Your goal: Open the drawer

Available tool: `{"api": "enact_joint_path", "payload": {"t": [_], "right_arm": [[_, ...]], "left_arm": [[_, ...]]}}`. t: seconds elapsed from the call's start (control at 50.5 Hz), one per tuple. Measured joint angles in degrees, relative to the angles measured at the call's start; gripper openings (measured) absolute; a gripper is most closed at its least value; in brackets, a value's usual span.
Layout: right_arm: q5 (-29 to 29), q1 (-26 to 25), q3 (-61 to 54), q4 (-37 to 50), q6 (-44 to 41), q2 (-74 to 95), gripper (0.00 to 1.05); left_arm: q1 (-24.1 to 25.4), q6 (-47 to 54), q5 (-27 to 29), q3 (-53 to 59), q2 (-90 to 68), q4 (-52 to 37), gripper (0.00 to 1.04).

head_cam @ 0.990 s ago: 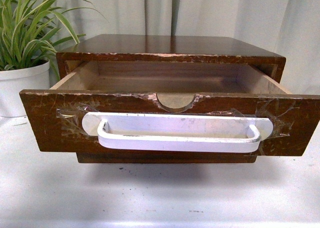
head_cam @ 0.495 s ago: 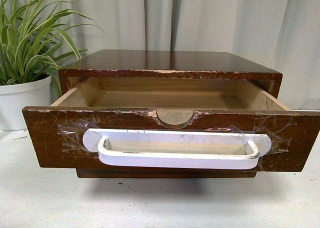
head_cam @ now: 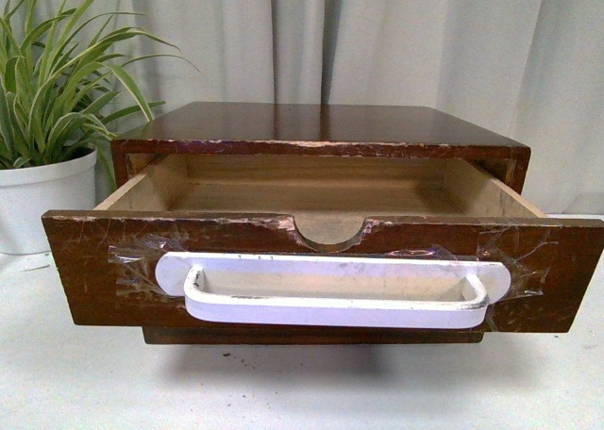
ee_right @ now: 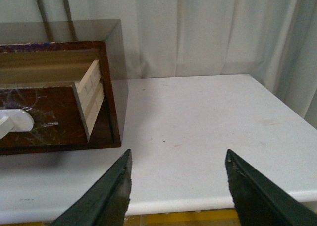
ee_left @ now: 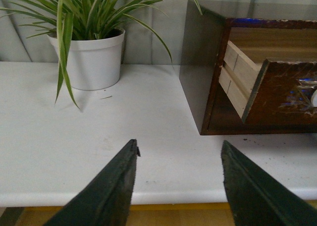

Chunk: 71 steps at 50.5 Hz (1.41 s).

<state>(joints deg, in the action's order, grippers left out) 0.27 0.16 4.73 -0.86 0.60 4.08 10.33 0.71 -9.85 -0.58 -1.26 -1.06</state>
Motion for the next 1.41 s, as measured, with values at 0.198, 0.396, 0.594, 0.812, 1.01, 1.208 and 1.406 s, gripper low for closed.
{"api": "enact_joint_path", "payload": {"t": [0.198,0.396,0.594,0.812,1.01,1.208,1.406], "right_arm": [[-0.2,-0.02,-1.2,0.17,-0.35,-0.96,0.25],[-0.31,-0.04,-2.12,0.31,-0.52,-1.75,0.01],[-0.31,-0.02,-4.31,0.66,-0.57,-3.76,0.01],[-0.31,-0.02,-4.31,0.66,-0.61,-3.82,0.12],[-0.31,-0.02,-4.31,0.66,-0.61,-3.82,0.48],[-0.31,-0.02,-4.31,0.66,-0.61,-3.82,0.87],[-0.31,-0.02,-4.31,0.66,-0.59,-3.82,0.96]], "left_arm": [[-9.25,-0.39,9.09,0.0,1.05,0.94,0.23],[-10.1,-0.72,9.79,0.0,1.05,1.03,0.04],[-10.14,-0.76,9.77,0.0,1.05,1.03,0.04],[-10.14,-0.81,9.77,0.0,1.05,1.03,0.15],[-10.14,-0.81,9.77,0.0,1.05,1.03,0.49],[-10.14,-0.81,9.77,0.0,1.05,1.03,0.89],[-10.14,-0.81,9.77,0.0,1.05,1.03,0.98]]}}
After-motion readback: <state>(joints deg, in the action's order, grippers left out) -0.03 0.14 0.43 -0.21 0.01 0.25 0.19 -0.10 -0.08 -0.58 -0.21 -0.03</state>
